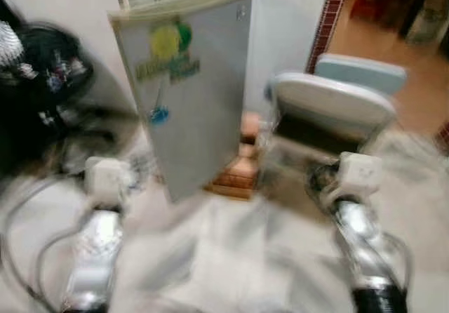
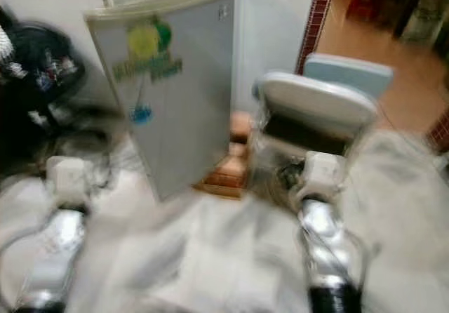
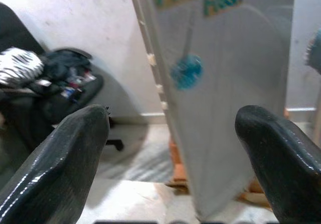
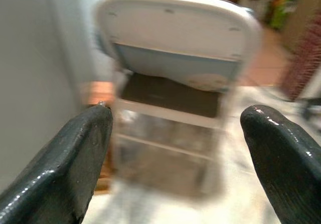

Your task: Restocking fridge

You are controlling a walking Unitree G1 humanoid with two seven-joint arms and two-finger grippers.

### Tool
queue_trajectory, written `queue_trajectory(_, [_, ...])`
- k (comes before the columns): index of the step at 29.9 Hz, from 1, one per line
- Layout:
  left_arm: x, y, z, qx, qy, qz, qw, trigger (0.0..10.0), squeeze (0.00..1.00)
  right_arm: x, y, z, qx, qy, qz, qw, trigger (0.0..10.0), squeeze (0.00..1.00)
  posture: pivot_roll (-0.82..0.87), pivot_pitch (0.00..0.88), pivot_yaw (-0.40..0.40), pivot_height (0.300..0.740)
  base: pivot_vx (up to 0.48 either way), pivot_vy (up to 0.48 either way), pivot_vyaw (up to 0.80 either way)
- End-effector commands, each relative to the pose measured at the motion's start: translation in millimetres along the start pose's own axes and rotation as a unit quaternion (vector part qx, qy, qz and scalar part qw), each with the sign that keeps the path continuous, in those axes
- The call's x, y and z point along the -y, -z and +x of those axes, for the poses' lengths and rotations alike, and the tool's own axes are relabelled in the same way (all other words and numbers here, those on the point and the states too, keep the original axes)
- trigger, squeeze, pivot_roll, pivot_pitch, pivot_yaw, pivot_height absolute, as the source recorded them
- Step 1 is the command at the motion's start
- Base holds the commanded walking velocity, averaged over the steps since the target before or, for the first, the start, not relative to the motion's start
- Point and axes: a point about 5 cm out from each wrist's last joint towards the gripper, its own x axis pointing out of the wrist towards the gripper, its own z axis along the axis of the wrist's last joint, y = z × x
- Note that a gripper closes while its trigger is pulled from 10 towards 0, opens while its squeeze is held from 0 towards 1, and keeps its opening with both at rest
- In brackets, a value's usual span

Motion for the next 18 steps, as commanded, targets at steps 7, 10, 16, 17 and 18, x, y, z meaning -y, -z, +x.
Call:
queue_trajectory(7, [-3.9,-8,1.2,0.011,-0.005,-0.036,0.999,10.0,0.00,-18.3,10,-8.1,-0.037,-0.039,0.053,0.997,10.0,0.00,0.02,0.000,-0.026,0.740,0.000,0.480,0.00])
queue_trajectory(10, [-5.2,-3,1.3,0.005,-0.004,-0.036,0.999,10.0,0.00,-23.3,7,-8.8,-0.016,-0.053,0.040,0.998,10.0,0.00,0.01,0.000,-0.004,0.740,0.000,0.480,0.00])
queue_trajectory(16, [-3.5,-3,2.7,0.007,0.007,-0.037,0.999,10.0,0.00,-31.9,-3,-0.5,0.005,-0.079,0.044,0.996,10.0,0.00,0.00,0.000,0.012,0.740,0.000,0.480,0.00])
queue_trajectory(17, [-2.7,-5,3.7,0.013,0.012,-0.035,0.999,10.0,0.00,-30.5,-4,1.3,0.003,-0.075,0.050,0.996,10.0,0.00,0.01,0.000,0.013,0.740,0.000,0.476,-0.43])
queue_trajectory(18, [-2.2,-7,4.6,0.016,0.014,-0.035,0.999,10.0,0.00,-29.1,-5,2.6,0.002,-0.074,0.053,0.996,10.0,0.00,0.01,0.000,0.012,0.740,0.000,0.465,-0.80])
